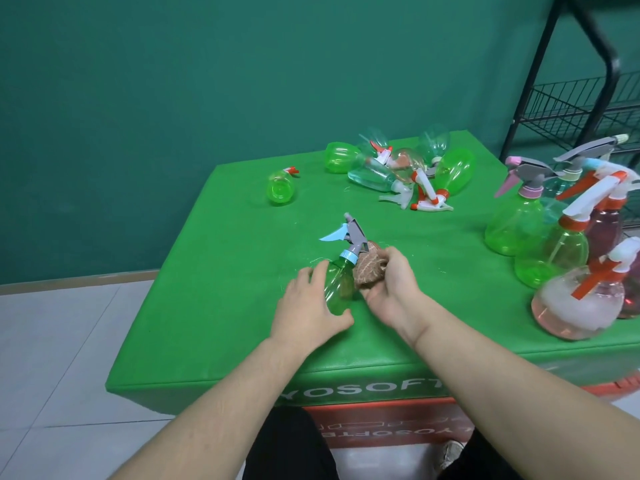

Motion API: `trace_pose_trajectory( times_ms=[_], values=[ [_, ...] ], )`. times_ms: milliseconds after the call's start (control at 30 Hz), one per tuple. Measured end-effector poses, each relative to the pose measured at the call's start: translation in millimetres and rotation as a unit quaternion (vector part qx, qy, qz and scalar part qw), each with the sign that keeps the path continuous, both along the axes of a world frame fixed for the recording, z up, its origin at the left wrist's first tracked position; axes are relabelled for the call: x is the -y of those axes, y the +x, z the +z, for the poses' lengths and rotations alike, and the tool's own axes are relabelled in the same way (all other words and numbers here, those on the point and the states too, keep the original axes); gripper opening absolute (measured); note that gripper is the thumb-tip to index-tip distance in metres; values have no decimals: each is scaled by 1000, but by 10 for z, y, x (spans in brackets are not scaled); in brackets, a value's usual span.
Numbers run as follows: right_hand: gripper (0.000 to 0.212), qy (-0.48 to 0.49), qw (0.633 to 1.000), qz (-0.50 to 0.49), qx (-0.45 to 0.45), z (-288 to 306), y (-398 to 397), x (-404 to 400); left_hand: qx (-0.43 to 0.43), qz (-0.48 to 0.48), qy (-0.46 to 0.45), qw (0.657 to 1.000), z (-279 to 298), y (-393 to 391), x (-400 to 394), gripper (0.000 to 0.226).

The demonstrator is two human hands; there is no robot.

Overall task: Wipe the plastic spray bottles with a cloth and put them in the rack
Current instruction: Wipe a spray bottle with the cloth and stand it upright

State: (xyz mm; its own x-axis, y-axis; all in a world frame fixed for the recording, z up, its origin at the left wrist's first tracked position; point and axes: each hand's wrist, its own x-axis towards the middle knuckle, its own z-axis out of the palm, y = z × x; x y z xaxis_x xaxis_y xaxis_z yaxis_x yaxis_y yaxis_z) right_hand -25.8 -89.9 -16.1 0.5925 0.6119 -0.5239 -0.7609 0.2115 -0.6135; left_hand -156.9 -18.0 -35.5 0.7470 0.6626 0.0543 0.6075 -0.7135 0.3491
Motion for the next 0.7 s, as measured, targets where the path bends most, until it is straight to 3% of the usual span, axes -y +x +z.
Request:
trace_pose_trajectory(
  times_ms=[167,333,467,567,700],
  values=[
    [31,-19,999,25,25,4,1,-119,23,-11,-34,999,13,-27,-45,101],
    [28,-128,976,75,157,-65,-66,-110,15,-28,-41,999,-3,11,-55,101],
    [34,-265,872,136,389,-56,-97,27,20,-21,-74,997,4,21,-95,101],
    [34,-279,812,181,479,-58,-47,138,56,4,-130,990,34,28,-130,99],
    [31,-252,847,155,441,-100,-22,240,139,39,-229,963,53,-4,-184,97]
  ],
)
